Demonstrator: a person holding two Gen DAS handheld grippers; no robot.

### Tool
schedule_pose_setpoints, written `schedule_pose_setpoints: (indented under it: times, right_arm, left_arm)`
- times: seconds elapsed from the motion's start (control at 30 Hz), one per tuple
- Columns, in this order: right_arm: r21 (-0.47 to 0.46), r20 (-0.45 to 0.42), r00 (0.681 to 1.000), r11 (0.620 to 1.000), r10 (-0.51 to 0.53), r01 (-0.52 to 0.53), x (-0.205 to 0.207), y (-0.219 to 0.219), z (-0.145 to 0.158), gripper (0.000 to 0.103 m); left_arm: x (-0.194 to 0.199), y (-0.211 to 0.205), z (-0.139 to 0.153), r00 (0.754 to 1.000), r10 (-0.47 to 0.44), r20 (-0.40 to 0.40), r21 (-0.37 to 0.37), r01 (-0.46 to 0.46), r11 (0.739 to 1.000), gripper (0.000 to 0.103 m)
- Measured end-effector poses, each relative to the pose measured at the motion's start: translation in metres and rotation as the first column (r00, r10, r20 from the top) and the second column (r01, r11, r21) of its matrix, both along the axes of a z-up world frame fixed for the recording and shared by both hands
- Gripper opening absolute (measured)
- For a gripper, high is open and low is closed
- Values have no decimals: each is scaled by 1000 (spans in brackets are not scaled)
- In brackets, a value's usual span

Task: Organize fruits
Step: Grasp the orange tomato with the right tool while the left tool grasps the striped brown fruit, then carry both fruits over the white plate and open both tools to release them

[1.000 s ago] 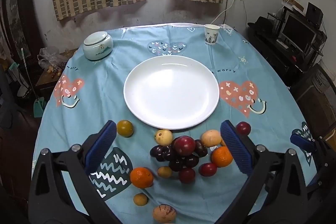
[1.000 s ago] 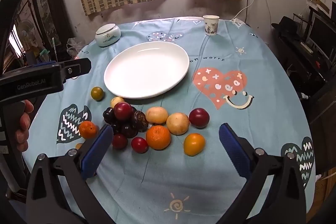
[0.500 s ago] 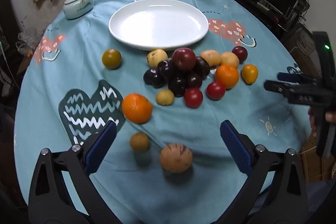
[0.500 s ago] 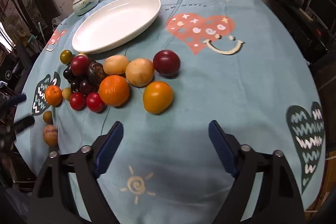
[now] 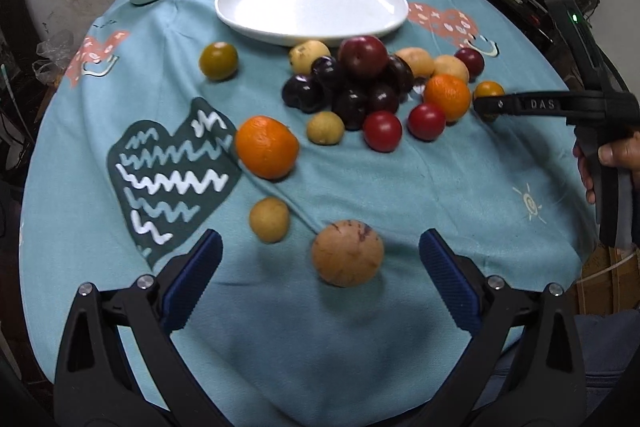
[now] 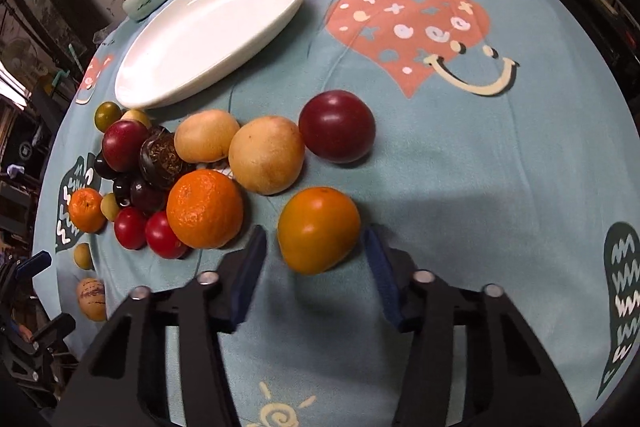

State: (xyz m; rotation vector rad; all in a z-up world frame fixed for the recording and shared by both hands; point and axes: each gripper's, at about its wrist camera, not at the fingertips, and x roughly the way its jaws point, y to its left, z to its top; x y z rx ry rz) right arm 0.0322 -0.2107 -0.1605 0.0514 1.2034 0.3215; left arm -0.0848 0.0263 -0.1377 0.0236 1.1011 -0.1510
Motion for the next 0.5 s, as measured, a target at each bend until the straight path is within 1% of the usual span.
schedule_pose_setpoints:
  times: [0.13,0.17,0.23,0.27,0.3,0.33,0.4,0.5]
  right_arm:
    - [-24,-10,999,999,34,-34,2,0,0,39]
    - [-26,-10,999,999,40,-40,2,-1,0,39]
    - [-17,-5,999,999,39,-39,1,-4,0,39]
    - [-16,-3,999,999,35,-36,1,-5,0,39]
    - [-16,-1,1000,999,31,-31,0,-7,1,39]
    - [-5,3,1000,1000,24,-24,-1,-9,3,39]
    - [8,3,1000,1000,22,-22,-2,-11,8,39]
    - [33,25,999,999,22,-23,-7,-12,18,39]
  left_arm:
    - [8,-11,-14,998,-30,-48,0,30,1000,90]
    - [11,-12,-18,997,-33,-63,-2,33,999,82]
    - [12,-16,-18,998,-36,-43,29,37,999,79]
    - [12,-17,-16,998,-42,-35,30,43,999,65]
    - [13,-18,-13,997,-62,-37,0,62,998,33]
    - [18,-16,-13,996,-50,-68,-21,49,999,33]
    - [23,-12,-13,995,-39,-95,-41,35,999,32]
    - [24,-9,-9,994,-38,-103,-57,32,998,30]
